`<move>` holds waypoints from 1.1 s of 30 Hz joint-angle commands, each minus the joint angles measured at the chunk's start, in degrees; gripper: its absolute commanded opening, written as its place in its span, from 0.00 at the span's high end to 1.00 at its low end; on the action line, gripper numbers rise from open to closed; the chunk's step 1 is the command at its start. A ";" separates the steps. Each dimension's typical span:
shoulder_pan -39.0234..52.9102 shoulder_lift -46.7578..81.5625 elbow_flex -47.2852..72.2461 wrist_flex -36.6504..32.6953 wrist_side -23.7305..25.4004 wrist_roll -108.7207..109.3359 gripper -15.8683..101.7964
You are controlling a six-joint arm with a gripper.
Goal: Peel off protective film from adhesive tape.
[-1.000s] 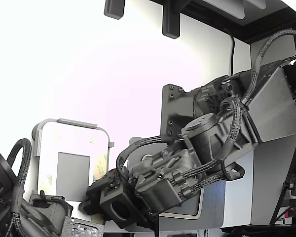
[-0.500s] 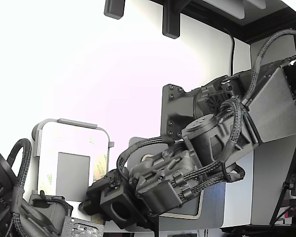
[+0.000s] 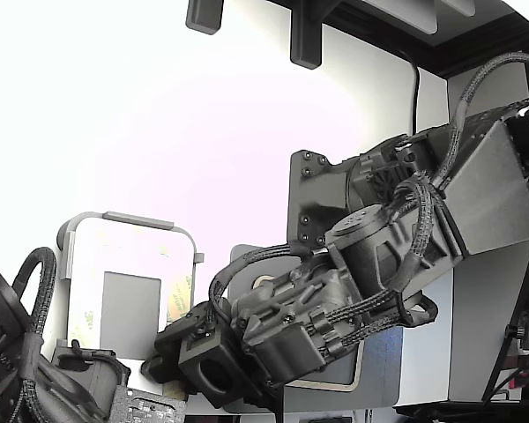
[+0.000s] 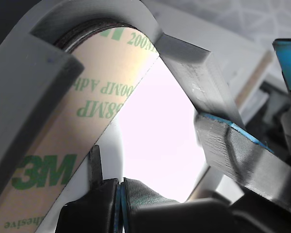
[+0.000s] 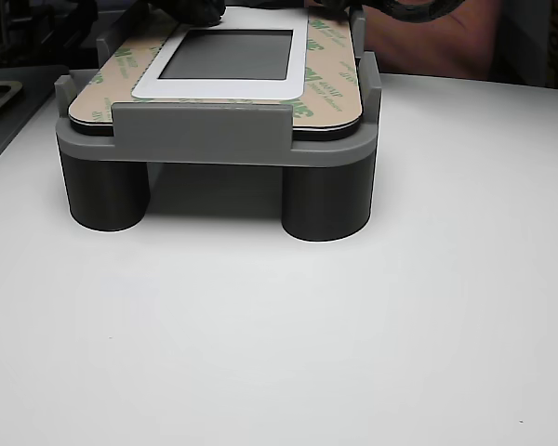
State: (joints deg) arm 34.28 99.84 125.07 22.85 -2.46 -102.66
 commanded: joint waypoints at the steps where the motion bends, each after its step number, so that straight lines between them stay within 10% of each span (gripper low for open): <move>1: -0.18 1.23 -1.14 0.09 -0.09 0.18 0.95; 33: 1.32 1.32 -1.93 0.44 0.00 1.67 0.95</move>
State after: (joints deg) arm 35.68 99.93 124.98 23.47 -2.20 -101.16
